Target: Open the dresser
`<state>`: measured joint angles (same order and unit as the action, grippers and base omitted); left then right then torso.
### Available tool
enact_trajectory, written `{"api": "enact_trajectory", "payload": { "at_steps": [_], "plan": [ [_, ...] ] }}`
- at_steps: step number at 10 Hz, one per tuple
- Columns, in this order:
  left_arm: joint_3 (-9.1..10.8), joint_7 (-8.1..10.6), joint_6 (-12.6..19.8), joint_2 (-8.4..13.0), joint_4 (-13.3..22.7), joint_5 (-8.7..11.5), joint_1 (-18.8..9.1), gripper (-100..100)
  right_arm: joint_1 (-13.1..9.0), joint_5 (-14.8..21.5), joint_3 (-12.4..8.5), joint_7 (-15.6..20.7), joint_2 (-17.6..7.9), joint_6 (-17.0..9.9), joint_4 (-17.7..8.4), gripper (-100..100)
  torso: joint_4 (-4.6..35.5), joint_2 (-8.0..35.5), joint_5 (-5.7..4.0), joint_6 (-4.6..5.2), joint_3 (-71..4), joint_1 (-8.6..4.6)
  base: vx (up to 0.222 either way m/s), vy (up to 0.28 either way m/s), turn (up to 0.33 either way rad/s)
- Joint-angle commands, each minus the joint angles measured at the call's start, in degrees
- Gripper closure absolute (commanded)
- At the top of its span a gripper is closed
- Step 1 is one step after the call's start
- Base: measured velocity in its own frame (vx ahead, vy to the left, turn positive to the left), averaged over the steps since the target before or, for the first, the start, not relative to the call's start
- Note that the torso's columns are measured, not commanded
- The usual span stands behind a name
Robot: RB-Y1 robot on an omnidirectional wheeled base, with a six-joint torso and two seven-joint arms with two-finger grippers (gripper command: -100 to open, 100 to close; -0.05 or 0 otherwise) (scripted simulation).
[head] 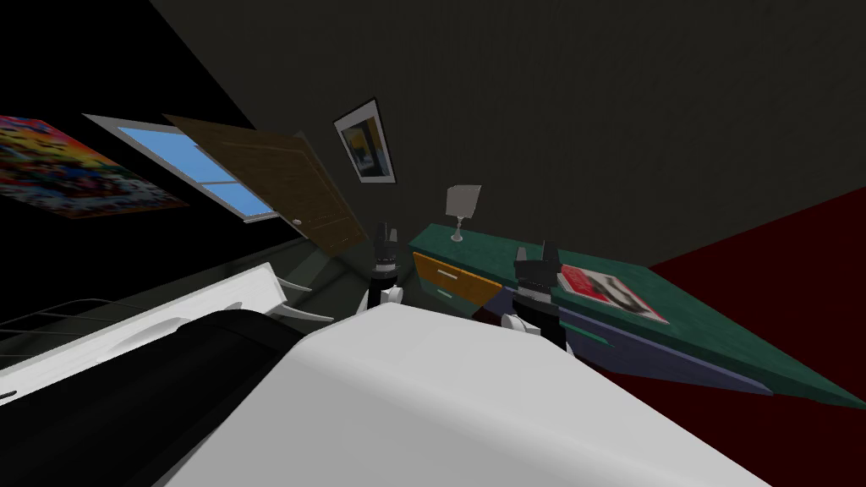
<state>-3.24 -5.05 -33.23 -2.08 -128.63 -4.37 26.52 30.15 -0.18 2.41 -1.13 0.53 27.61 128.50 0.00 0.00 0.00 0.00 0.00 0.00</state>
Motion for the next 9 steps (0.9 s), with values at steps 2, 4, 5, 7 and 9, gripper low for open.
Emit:
{"api": "enact_trajectory", "payload": {
  "at_steps": [2, 4, 5, 7, 9],
  "plan": [
    [0.00, 0.00, 0.0, 0.0, 0.0, 0.0, 0.0, 0, 0.0, 0.0, 0.0, 0.0, 0.0, 0.0, 0.0, 0, 6.0, 6.0, 0.00, 0.00, -12.0, 0.00, 0.000, 0.000, 0.000],
    [0.00, 0.00, 0.0, 0.0, 0.0, 0.0, 0.0, 0, 0.0, 0.0, 0.0, 0.0, 0.0, 0.0, 0.0, 0, 14.2, 14.2, 0.00, 0.00, -28.5, 0.00, 0.000, 0.000, 0.000],
    [0.00, 0.00, 0.0, 0.0, 0.0, 0.0, 0.0, 0, 0.0, 0.0, 0.0, 0.0, 0.0, 0.0, 0.0, 0, 18.5, 18.5, 0.00, 0.00, -36.9, 0.00, 0.000, 0.000, 0.000],
    [0.00, 0.00, 0.0, 0.0, 0.0, 0.0, 0.0, 0, 0.0, 0.0, 0.0, 0.0, 0.0, 0.0, 0.0, 0, 26.9, 26.9, 0.00, 0.00, -53.8, 0.00, 0.000, 0.000, 0.000],
    [0.00, 0.00, 0.0, 0.0, 0.0, 0.0, 0.0, 0, 0.0, 0.0, 0.0, 0.0, 0.0, 0.0, 0.0, 0, 35.4, 35.4, 0.00, 0.00, -70.7, 0.00, 0.000, 0.000, 0.000]
  ]
}}
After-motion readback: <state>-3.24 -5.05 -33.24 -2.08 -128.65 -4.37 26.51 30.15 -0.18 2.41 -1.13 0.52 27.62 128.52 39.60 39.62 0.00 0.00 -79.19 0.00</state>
